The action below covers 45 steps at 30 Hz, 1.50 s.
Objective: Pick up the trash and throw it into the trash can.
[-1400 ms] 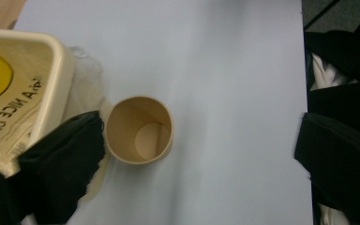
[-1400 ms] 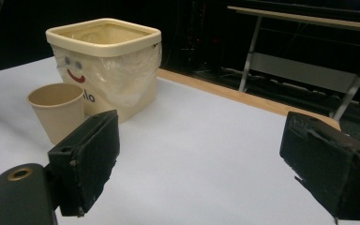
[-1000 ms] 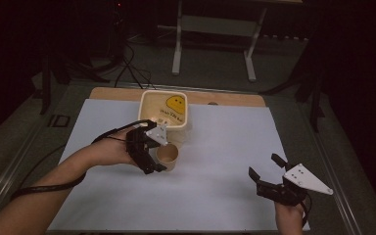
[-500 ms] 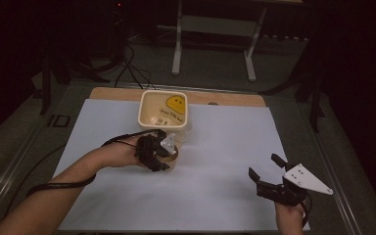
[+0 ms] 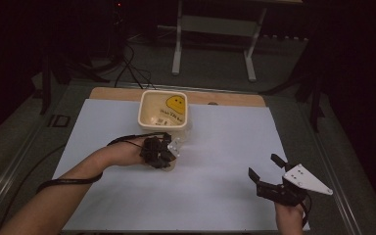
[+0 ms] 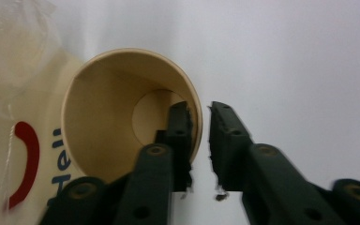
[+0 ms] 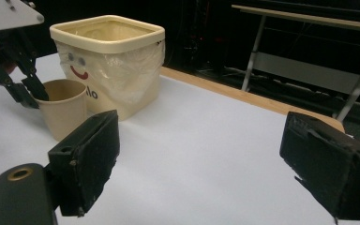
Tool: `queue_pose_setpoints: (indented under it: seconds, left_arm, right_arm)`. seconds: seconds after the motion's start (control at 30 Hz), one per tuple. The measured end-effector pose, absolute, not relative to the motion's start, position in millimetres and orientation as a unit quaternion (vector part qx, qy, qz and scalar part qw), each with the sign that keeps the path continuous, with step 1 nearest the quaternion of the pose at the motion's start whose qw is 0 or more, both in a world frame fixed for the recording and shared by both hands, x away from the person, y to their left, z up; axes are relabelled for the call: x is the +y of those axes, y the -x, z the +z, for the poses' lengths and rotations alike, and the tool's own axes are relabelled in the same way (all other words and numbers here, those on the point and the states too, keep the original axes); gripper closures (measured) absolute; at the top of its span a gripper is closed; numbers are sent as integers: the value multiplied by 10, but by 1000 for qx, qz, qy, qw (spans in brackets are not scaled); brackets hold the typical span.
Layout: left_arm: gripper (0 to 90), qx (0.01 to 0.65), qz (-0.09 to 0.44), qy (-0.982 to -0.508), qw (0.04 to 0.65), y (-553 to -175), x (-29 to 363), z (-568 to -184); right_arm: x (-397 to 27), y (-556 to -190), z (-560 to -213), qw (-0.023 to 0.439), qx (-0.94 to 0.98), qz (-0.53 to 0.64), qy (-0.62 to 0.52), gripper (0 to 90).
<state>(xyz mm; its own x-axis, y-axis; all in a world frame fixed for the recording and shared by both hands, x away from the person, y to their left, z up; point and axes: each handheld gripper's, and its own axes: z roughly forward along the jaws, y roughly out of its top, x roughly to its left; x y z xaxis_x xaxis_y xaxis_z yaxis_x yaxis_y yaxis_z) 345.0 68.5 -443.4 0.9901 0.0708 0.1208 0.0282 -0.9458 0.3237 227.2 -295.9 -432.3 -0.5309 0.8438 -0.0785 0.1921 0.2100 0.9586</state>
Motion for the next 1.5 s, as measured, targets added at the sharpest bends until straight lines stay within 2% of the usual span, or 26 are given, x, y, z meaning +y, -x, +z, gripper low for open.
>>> queue_pose_setpoints:
  seconds: [0.1, 0.27, 0.43, 0.77, 1.27, 1.5]
  left_arm:
    - [859, 18, 63, -986, 156, -3461, 666, -4461]
    - [868, 16, 67, -986, 152, -3466, 655, -4458]
    - [885, -2, 94, -984, 153, -3428, 655, -4460]
    - [890, -24, 64, -985, 157, -3368, 746, -4361]
    - [891, -33, 52, -986, 158, -3265, 835, -4035]
    - [891, -32, 47, -982, 179, -3247, 922, -3776]
  right_arm:
    - [-2956, -2270, -4322, 320, 710, 511, -365, 122]
    - [-2959, -2274, -4325, 318, 710, 511, -367, 122]
    - [-2953, -2274, -4327, 317, 712, 509, -366, 122]
    - [-2947, -2275, -4325, 317, 712, 508, -366, 122]
    - [-2937, -2284, -4330, 314, 713, 510, -365, 123]
    - [-2932, -2286, -4335, 311, 714, 509, -367, 123]
